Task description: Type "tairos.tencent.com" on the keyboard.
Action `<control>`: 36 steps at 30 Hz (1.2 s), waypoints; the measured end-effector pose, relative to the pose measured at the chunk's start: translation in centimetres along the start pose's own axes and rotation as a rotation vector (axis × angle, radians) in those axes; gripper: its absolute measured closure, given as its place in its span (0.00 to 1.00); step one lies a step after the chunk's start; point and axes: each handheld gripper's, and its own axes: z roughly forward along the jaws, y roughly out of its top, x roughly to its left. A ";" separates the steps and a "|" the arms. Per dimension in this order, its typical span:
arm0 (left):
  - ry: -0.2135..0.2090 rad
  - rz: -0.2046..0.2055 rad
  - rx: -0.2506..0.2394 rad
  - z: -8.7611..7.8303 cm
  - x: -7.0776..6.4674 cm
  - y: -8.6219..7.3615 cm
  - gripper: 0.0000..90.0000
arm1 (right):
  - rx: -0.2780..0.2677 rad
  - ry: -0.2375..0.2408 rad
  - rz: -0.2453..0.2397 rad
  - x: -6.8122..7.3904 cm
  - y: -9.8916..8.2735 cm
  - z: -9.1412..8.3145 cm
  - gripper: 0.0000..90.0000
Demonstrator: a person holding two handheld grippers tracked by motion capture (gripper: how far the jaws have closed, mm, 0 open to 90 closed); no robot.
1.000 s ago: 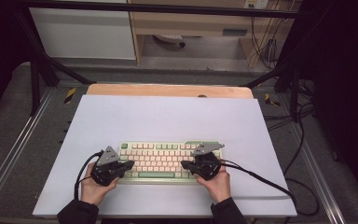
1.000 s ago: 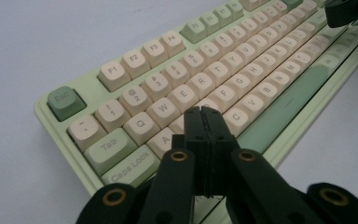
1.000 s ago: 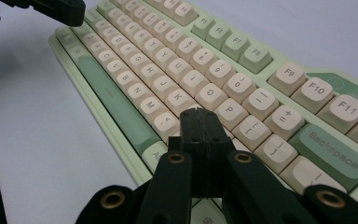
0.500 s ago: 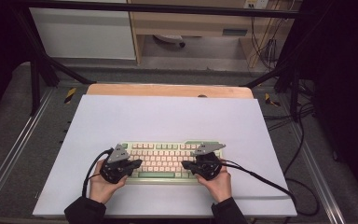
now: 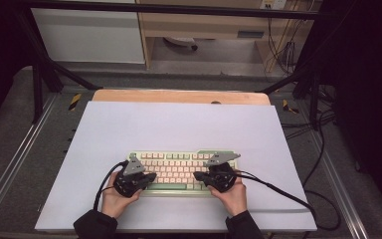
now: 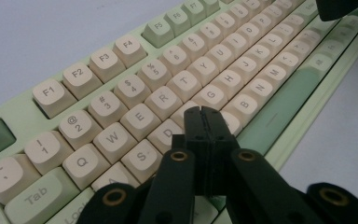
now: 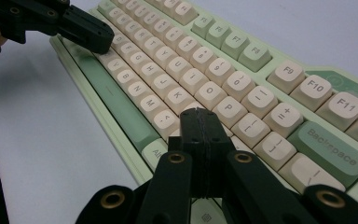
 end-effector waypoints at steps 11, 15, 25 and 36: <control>0.000 0.009 0.000 0.2 -0.2 -0.3 1.00 | -0.003 -0.001 0.003 0.0 0.0 -0.1 1.00; -0.004 0.009 -0.003 0.0 -0.2 -0.3 1.00 | -0.004 0.001 0.005 0.0 0.0 0.0 1.00; 0.001 -0.002 -0.030 -1.6 0.2 -0.7 1.00 | -0.015 0.004 0.010 0.1 0.1 -0.1 1.00; 0.011 -0.014 -0.044 -2.7 1.1 -1.3 1.00 | -0.024 0.007 0.015 0.3 0.7 0.0 1.00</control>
